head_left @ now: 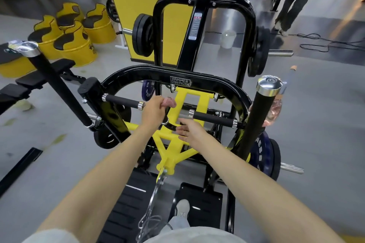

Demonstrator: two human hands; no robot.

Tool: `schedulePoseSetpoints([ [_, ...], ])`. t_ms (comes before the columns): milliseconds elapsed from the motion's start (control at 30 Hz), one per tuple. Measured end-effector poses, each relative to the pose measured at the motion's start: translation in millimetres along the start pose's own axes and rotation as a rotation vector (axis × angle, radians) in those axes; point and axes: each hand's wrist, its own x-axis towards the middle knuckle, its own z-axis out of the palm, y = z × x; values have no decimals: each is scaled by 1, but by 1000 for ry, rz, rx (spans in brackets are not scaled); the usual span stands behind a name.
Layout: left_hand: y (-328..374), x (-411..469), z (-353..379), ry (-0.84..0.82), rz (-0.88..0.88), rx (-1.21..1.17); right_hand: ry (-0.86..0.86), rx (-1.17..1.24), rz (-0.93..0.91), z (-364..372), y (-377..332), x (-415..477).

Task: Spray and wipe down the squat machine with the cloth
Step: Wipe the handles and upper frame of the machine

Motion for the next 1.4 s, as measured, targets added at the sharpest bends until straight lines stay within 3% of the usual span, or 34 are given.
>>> schedulePoseSetpoints([
  [300,-28,-35,-23,77,370,333,13,7,5,13,12,-1],
  [367,-26,-33,-25,21,317,369,16,15,12,13,15,-3],
  [433,-21,-23,-22,-4,131,343,26,20,18,13,19,-3],
  [500,-12,-8,-14,24,-56,358,33,14,28,13,22,-3],
  [567,-3,2,-4,53,-116,342,26,9,43,14,25,-3],
  [767,-11,13,2,-137,-24,386,13,-18,86,7,36,-10],
  [1067,-22,4,-6,-224,329,550,67,7,59,-6,26,-2],
  [1200,-34,-5,-8,-146,399,438,60,-3,45,4,20,1],
  [1400,-30,-17,-4,-14,108,-26,119,-107,18,37,10,10],
])
